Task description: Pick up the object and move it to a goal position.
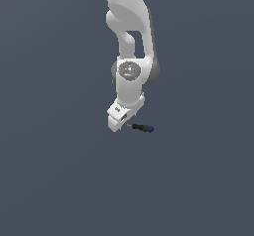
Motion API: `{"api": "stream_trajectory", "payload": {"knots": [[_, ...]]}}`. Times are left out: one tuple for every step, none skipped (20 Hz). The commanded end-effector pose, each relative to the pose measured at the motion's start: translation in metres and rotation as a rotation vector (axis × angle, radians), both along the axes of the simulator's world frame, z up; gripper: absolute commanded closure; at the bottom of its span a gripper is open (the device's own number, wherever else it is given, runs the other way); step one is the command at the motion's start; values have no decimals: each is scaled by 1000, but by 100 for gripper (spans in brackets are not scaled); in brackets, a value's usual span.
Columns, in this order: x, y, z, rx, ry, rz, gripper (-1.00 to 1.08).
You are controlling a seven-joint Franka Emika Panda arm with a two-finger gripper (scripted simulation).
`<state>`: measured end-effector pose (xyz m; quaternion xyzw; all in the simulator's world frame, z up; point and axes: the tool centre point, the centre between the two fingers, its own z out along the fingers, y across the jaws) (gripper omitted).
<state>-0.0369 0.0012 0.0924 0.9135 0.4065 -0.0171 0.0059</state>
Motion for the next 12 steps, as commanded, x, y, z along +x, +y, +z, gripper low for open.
{"api": "stream_trajectory", "payload": {"knots": [[-2,5,-6,4,-2,87,-92],[-3,7,-8,6,-3,121,-92],[-4,9,-10,8,-4,155,-92],[-5,11,-12,9,-5,189,-92],[-6,13,-14,11,-6,221,-92],[-7,15,-16,13,-7,251,-92],[-8,16,-17,15,-8,280,-92],[-9,18,-19,17,-9,307,-92],[-10,20,-20,18,-10,332,-92],[-11,21,-22,20,-11,356,-92],[-11,23,-23,22,-13,377,-92],[-12,24,-24,23,-14,397,-92]]}}
